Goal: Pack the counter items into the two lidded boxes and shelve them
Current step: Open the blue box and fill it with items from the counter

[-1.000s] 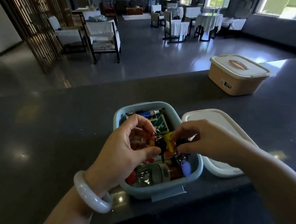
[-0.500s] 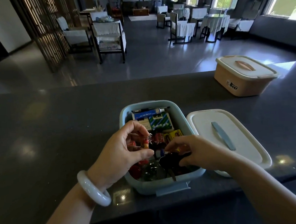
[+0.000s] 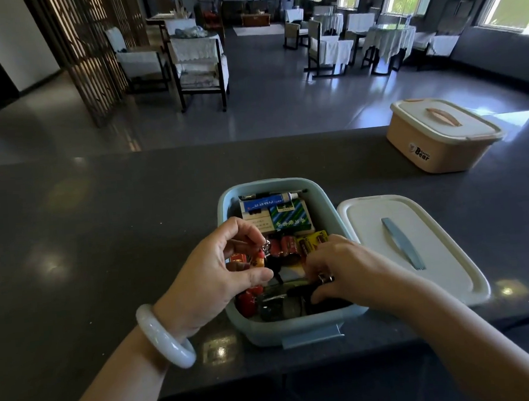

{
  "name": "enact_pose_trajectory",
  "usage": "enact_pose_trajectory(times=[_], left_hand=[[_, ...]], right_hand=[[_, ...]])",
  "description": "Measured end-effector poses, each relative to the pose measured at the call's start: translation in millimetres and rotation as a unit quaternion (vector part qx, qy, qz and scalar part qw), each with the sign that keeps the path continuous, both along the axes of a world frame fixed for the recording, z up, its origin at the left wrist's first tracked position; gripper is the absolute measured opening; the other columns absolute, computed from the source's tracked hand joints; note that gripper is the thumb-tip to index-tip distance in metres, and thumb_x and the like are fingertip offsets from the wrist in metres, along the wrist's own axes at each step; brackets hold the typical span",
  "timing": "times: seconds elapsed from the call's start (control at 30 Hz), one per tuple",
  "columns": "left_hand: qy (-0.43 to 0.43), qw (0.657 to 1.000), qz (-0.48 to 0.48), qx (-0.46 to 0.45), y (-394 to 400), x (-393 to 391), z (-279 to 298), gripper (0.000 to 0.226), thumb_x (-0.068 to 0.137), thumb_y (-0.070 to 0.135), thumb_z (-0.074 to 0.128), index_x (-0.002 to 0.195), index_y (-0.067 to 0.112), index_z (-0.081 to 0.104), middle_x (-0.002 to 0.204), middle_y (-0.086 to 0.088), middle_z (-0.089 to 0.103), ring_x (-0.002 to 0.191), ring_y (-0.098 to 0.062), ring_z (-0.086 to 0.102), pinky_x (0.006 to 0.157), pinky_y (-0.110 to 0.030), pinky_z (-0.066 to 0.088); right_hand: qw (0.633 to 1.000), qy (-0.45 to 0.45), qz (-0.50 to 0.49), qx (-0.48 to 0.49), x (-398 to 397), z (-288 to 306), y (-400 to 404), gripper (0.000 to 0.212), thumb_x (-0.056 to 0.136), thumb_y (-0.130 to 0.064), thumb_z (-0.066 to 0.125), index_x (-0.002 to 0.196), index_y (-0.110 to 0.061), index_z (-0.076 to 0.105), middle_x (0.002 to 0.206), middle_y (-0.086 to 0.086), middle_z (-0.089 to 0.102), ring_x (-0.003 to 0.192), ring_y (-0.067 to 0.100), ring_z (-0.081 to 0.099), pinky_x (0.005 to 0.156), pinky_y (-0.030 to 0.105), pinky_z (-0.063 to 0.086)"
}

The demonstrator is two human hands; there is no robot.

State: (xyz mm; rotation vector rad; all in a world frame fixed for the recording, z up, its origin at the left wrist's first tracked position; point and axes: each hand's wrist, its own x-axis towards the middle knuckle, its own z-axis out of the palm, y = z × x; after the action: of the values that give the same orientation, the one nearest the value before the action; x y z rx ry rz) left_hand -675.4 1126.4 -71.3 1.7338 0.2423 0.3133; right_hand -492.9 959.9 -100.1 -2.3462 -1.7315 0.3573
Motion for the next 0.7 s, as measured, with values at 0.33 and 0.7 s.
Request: enact_pose_trajectory(times=[0.33, 0.7], left_hand=[[0.003, 1.000, -0.009, 0.007, -1.2, -1.1, 1.6, 0.036, 0.067, 0.021, 0.081, 0.097, 0.028, 0.062, 0.099, 0.005, 0.066, 0.101, -0.016, 0.063, 0.087, -0.036, 0.054], [-0.013, 0.995, -0.088, -0.052, -3.5, 9.5, 15.6, 0.036, 0.071, 0.009, 0.079, 0.101, 0.022, 0.062, 0.102, -0.002, 0.066, 0.099, -0.021, 0.065, 0.087, -0.033, 0.053]], right_hand=[[0.988, 0.144, -0.060, -0.016, 7.4, 6.2, -0.9, 0.021, 0.084, -0.022, 0.072, 0.083, -0.041, 0.061, 0.080, -0.017, 0.066, 0.072, -0.005, 0.064, 0.065, 0.014, 0.050], [0.947, 0.305, -0.062, 0.072, 11.6, 14.5, 9.8, 0.065, 0.079, -0.013, 0.076, 0.129, -0.043, 0.048, 0.117, -0.019, 0.062, 0.108, -0.004, 0.057, 0.086, 0.014, 0.050]])
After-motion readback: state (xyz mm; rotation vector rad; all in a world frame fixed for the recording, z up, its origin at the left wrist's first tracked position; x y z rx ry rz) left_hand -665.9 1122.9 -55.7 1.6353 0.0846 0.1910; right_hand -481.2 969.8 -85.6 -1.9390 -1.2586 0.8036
